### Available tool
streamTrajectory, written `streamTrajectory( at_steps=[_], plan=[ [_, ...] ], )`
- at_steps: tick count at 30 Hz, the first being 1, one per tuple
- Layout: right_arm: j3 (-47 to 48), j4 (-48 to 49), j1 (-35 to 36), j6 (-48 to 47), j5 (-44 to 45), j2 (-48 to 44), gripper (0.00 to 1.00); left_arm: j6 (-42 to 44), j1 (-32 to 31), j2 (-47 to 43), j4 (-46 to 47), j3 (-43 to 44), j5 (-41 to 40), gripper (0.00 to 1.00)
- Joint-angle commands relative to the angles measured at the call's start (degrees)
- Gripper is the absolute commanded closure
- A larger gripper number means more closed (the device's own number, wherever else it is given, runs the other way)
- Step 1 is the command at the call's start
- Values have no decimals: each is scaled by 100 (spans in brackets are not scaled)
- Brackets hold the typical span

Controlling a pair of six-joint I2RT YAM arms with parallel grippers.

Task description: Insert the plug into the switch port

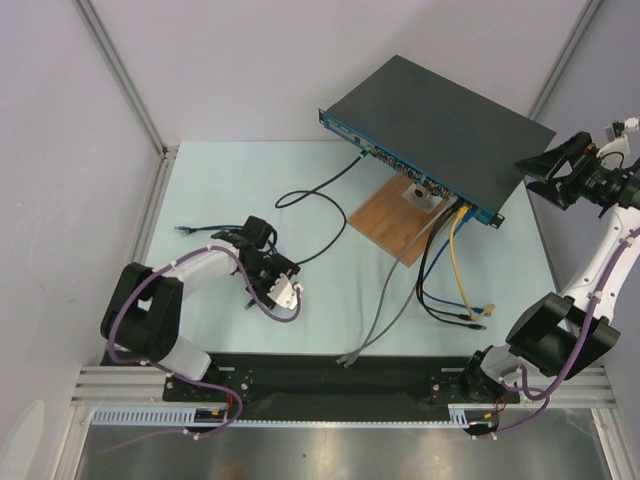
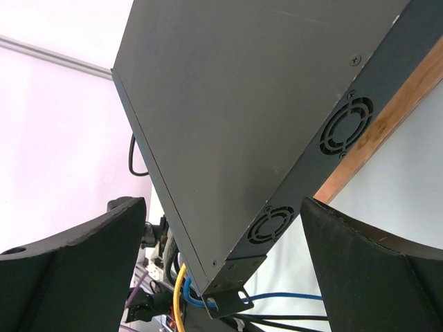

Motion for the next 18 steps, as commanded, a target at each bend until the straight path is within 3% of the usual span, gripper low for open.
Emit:
streamTrajectory(
  at_steps=[1,9,12,17,18],
  plan=[
    [-9,-15,-61,29,-74,-245,0,909,-11,211,79,9,-92,24],
    [-26,-6,-113,82,-48,-192,0,1455,-283,765,-157,272,-49,29],
    [17,-102,-166,21,-30,-149,0,1525,-424,1064,-307,475,-83,51],
    [26,-164,-245,-15,-56,-43,0,1420,-574,1407,-150,799,-31,71],
    [35,-156,-254,-23,-65,-17,0,1263,-635,1477,-123,887,39,79]
  ],
)
